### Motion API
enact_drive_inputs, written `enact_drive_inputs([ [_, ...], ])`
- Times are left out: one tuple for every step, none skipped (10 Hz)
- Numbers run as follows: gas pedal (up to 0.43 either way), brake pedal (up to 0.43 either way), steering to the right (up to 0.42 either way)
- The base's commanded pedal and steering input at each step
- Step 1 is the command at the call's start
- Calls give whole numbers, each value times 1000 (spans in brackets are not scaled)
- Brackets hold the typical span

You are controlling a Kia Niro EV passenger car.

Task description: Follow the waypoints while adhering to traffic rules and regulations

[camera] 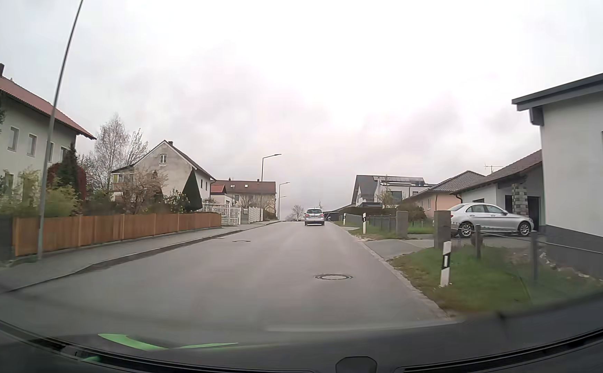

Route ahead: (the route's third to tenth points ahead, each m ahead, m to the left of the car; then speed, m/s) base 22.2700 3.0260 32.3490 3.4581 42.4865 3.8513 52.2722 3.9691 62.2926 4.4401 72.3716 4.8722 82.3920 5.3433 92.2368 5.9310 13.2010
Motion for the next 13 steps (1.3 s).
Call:
enact_drive_inputs([
  [39,0,-6],
  [39,0,-6],
  [39,0,-5],
  [67,0,-5],
  [98,0,-6],
  [118,0,-5],
  [118,0,-5],
  [130,0,-4],
  [138,0,-2],
  [138,0,-1],
  [138,0,0],
  [138,0,0],
  [138,0,0],
])
